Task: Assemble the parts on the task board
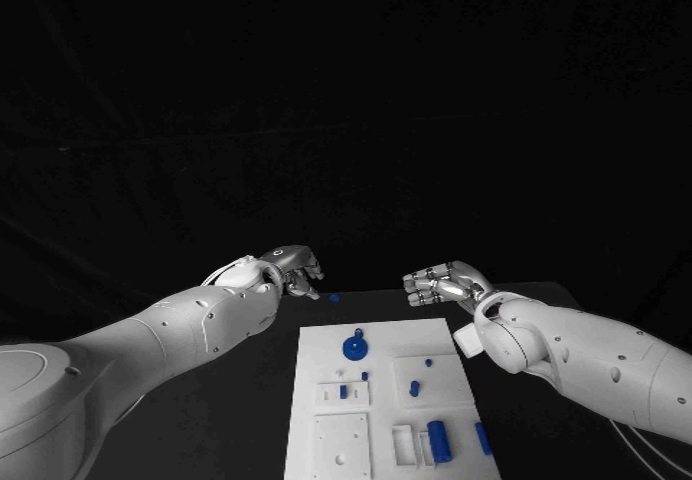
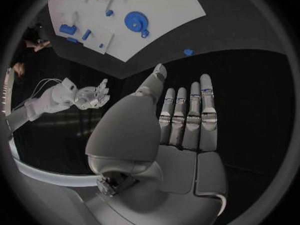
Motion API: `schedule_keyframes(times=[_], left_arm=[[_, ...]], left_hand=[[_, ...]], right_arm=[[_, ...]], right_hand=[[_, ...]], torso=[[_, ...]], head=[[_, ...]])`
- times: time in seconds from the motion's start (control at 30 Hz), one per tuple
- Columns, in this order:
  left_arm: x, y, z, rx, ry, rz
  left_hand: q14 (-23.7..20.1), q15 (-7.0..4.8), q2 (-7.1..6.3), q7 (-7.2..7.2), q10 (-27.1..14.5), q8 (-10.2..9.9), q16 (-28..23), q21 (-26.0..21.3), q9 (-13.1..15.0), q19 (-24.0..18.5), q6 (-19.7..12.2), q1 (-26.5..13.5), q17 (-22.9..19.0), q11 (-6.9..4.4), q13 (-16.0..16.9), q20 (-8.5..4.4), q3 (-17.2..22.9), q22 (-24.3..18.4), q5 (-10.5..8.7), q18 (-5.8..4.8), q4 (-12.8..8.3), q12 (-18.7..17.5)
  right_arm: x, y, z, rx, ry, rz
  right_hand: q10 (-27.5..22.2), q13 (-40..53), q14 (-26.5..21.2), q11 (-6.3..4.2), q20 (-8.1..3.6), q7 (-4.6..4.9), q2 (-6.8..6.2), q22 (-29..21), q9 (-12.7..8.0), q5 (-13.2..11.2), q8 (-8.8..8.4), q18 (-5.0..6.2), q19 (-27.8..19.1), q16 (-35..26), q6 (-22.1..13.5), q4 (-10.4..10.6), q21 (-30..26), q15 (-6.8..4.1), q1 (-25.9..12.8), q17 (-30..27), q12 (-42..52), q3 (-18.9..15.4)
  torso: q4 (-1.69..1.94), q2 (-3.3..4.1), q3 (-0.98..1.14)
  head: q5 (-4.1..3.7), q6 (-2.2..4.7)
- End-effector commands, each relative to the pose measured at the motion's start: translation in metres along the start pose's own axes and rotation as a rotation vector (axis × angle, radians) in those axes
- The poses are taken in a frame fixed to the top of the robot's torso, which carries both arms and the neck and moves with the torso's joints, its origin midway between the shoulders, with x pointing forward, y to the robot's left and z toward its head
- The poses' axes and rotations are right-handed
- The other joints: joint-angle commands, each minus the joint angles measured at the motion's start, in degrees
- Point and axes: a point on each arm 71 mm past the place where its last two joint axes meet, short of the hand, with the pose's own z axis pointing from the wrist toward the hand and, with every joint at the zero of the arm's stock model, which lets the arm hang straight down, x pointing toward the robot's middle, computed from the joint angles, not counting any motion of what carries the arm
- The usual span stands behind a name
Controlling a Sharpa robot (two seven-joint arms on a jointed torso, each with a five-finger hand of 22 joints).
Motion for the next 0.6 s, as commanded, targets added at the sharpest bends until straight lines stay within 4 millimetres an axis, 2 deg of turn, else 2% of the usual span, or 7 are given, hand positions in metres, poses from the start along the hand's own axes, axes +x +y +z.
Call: schedule_keyframes(times=[0.03,0.13,0.3,0.33,0.43,0.5,0.6], left_arm=[[0.003,-0.002,0.002,0.057,0.035,0.068],[0.003,0.0,0.003,0.055,0.027,0.089],[-0.001,0.005,0.005,0.049,-0.012,0.111],[-0.003,0.007,0.005,0.045,-0.02,0.115],[-0.007,0.012,0.005,0.033,-0.046,0.124],[-0.011,0.015,0.006,0.023,-0.059,0.128],[-0.016,0.02,0.006,0.007,-0.06,0.13]], left_hand=[[1.4,-0.17,0.81,0.16,0.6,0.0,-0.2,0.7,0.1,1.1,0.8,0.1,0.2,0.12,-0.1,-0.43,0.0,0.3,0.36,1.01,-0.7,-0.1],[1.7,-0.22,1.18,0.21,0.7,0.0,-0.3,0.8,0.0,1.1,0.8,-0.1,0.2,0.18,-0.1,-1.26,-0.3,1.0,0.22,0.17,-1.2,-0.1],[1.6,-0.19,0.99,0.19,0.2,0.0,-0.3,0.8,0.0,1.1,0.5,-0.4,0.2,0.33,0.0,-1.42,-0.6,1.3,-0.19,-0.13,-1.0,-0.1],[1.4,-0.14,0.86,0.13,0.0,0.0,-0.3,0.7,0.0,1.1,0.4,-0.4,0.2,0.37,0.0,-1.4,-0.7,1.3,-0.2,-0.16,-0.9,-0.1],[1.1,-0.03,0.43,-0.05,-0.7,0.0,-0.3,0.4,0.0,1.1,-0.2,-0.3,0.2,0.41,0.0,-1.29,-0.7,1.2,-0.21,-0.16,-0.5,-0.1],[0.8,0.05,0.03,-0.13,-1.5,0.0,-0.3,0.3,0.0,1.2,-0.9,-0.1,0.2,0.5,0.0,-1.17,-0.5,1.0,-0.2,-0.05,0.0,-0.1],[0.1,0.09,-0.31,-0.29,-2.8,0.0,-0.3,0.2,0.0,0.9,-1.7,0.1,0.1,0.39,0.0,-0.8,-0.4,0.7,-0.27,0.16,0.5,-0.1]], right_arm=[[0.003,0.01,0.0,-0.041,0.021,-0.015],[0.004,0.019,-0.001,-0.058,0.028,-0.021],[0.006,0.033,-0.002,-0.087,0.039,-0.031],[0.007,0.036,-0.002,-0.092,0.042,-0.033],[0.009,0.043,-0.003,-0.105,0.049,-0.037],[0.01,0.047,-0.003,-0.113,0.054,-0.039],[0.012,0.052,-0.004,-0.123,0.06,-0.041]], right_hand=[[-0.2,-0.1,0.0,0.07,0.22,0.23,-0.08,-0.1,0.0,0.3,-0.2,0.77,0.0,-0.1,-0.3,0.3,0.2,0.15,0.4,-0.1,-0.3,-0.1],[-0.2,-0.1,0.0,0.06,0.23,0.29,-0.1,-0.1,0.0,0.3,-0.19,0.77,-0.1,-0.1,-0.2,0.3,0.2,0.14,0.5,-0.1,-0.3,-0.1],[-0.2,-0.1,0.0,0.05,0.22,0.28,-0.1,-0.1,0.0,0.3,-0.19,0.77,-0.1,-0.1,-0.2,0.2,0.2,0.14,0.5,-0.1,-0.3,0.0],[-0.2,-0.1,0.0,0.05,0.22,0.27,-0.11,-0.1,0.0,0.3,-0.19,0.78,-0.1,-0.1,-0.1,0.2,0.2,0.14,0.5,-0.1,-0.3,0.1],[-0.1,-0.1,0.0,0.05,0.22,0.31,-0.14,-0.1,0.0,0.3,-0.2,0.77,-0.1,-0.1,-0.1,0.2,0.2,0.14,0.5,-0.1,-0.3,0.2],[-0.1,-0.1,0.0,0.05,0.22,0.31,-0.14,-0.1,0.0,0.3,-0.2,0.77,-0.1,-0.1,-0.1,0.2,0.2,0.14,0.5,-0.1,-0.3,0.2],[-0.1,-0.1,0.0,0.07,0.23,0.36,-0.21,-0.1,-0.1,0.3,-0.2,0.77,-0.1,-0.1,-0.1,0.2,0.2,0.14,0.5,-0.1,-0.3,0.3]], torso=[[-0.91,1.21,0.05],[-1.36,1.89,0.02],[-2.53,3.13,0.1],[-2.66,3.28,0.09],[-3.45,4.02,0.28],[-4.02,4.55,0.4],[-4.69,5.21,0.49]], head=[[0.07,0.37],[0.26,0.69],[0.9,1.4],[0.91,1.54],[1.01,1.98],[1.39,2.51],[1.59,2.74]])
